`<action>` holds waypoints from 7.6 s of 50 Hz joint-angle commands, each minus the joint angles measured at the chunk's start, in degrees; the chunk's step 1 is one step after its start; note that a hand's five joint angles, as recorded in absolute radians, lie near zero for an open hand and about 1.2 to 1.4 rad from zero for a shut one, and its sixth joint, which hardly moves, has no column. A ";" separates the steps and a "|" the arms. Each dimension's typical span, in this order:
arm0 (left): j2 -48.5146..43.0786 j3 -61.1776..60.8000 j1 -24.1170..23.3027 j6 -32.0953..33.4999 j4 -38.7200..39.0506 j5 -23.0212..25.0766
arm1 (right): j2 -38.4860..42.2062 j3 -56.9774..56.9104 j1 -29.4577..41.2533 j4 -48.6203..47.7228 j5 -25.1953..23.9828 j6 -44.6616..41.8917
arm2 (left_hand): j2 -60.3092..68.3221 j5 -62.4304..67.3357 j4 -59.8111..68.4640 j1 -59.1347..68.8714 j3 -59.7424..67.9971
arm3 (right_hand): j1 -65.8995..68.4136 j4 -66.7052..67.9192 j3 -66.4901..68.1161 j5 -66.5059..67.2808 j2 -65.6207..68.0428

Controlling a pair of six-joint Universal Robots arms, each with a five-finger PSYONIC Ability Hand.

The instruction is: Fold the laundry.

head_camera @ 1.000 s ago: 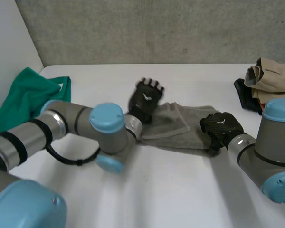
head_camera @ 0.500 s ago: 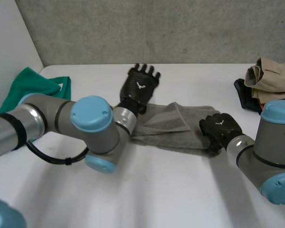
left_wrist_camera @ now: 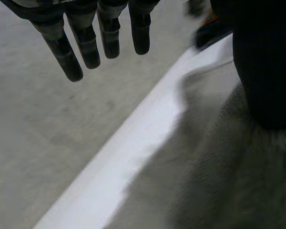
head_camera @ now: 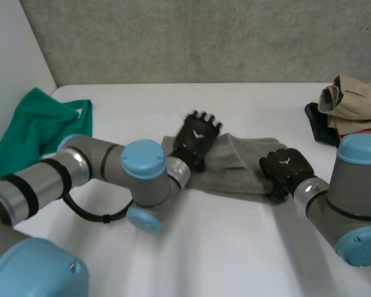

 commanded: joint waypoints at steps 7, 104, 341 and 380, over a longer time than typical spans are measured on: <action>-0.41 4.80 6.49 7.64 2.33 -9.93 | 0.32 0.42 0.70 -2.37 2.49 -2.23 | 1.40 0.97 1.30 1.21 1.54 | 22.62 15.44 15.50 17.25 15.59; 12.16 -10.87 -5.73 3.68 -13.14 -13.88 | 12.64 -32.10 4.39 20.66 -4.27 10.95 | -3.65 -4.08 -3.75 -3.84 -3.51 | -29.43 -36.62 -36.55 -34.81 -36.47; 10.93 -15.70 46.49 19.16 -10.50 13.72 | -13.74 17.30 -4.30 -19.59 -17.63 -5.75 | 64.11 63.69 64.01 63.93 64.25 | -29.43 -36.62 -36.55 -34.81 -36.47; 33.67 -25.79 3.30 -16.01 -4.70 1.24 | -17.52 12.73 -8.17 -13.90 -5.94 -0.92 | -4.00 -4.42 -4.09 -4.18 -3.86 | -29.43 -36.62 -36.55 -34.81 -36.47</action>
